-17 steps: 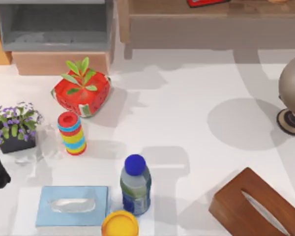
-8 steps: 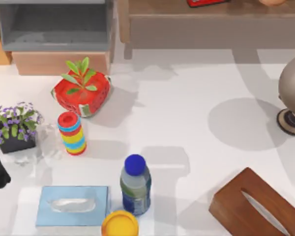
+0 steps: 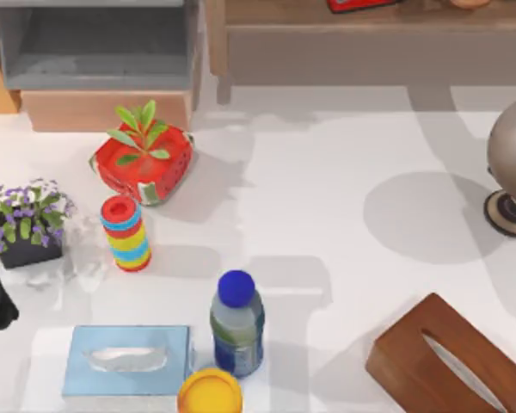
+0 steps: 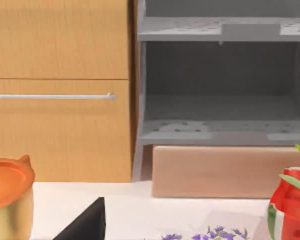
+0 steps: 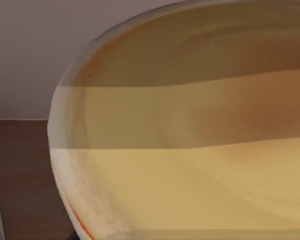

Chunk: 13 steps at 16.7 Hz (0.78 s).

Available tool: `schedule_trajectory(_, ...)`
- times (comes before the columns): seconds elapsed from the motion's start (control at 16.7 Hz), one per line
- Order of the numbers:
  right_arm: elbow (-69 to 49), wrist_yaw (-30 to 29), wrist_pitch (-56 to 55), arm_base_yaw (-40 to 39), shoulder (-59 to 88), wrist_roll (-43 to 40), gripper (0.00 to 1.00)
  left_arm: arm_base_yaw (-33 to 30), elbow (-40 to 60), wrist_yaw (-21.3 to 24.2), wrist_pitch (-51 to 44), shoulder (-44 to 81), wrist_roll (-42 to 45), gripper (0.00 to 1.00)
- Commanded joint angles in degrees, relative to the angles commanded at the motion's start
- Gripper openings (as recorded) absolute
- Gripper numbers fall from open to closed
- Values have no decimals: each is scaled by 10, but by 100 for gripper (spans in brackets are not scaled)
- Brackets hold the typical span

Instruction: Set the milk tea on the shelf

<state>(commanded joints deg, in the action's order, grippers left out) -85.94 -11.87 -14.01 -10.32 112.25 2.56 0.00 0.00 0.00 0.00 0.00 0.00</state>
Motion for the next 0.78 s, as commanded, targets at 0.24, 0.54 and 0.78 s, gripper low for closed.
schedule_trajectory(0.24, 0, 0, 0, 0, 0, 0, 38, 0, 0, 0, 0, 0, 0, 100)
schedule_trajectory(0.54, 0, 0, 0, 0, 0, 0, 75, 0, 0, 0, 0, 0, 0, 100)
schedule_trajectory(0.78, 0, 0, 0, 0, 0, 0, 100, 0, 0, 0, 0, 0, 0, 100)
